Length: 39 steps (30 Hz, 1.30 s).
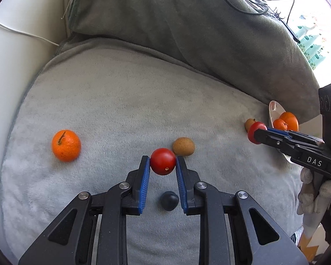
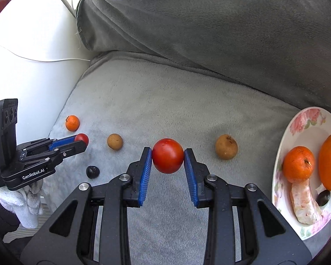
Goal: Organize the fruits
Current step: 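Carry both tomatoes onto the floral plate and open both grippers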
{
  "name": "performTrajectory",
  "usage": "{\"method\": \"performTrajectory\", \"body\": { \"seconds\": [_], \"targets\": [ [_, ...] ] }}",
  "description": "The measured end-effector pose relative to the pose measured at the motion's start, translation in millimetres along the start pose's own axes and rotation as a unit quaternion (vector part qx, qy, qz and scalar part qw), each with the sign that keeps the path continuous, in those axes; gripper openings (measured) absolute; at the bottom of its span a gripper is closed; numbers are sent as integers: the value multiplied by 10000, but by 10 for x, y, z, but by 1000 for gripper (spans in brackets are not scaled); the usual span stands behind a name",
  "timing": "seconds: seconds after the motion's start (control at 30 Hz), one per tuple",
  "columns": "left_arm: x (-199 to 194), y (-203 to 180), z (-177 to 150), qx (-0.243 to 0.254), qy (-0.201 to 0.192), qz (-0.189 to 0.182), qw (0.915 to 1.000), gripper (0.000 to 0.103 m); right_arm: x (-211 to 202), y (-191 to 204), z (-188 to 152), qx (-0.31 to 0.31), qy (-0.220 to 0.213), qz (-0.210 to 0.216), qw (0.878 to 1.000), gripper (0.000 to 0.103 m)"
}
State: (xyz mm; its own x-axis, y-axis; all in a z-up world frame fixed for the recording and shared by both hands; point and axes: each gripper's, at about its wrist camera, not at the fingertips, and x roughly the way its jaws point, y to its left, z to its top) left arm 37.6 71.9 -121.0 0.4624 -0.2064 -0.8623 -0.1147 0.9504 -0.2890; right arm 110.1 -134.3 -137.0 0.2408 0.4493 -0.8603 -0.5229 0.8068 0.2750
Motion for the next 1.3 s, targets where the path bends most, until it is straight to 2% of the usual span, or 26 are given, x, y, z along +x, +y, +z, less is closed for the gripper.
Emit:
{"method": "performTrajectory", "body": {
  "seconds": [0.63,1.3],
  "targets": [
    [23,-785,120,762,-14,-614,9952,22,-798,-655,-519,870,-553,-399,9939,31],
    [358,-1846,487,1735,72,-1220,9772,22,-1095,-1088,-851,1370,-744,-795,9846,31]
  ]
}}
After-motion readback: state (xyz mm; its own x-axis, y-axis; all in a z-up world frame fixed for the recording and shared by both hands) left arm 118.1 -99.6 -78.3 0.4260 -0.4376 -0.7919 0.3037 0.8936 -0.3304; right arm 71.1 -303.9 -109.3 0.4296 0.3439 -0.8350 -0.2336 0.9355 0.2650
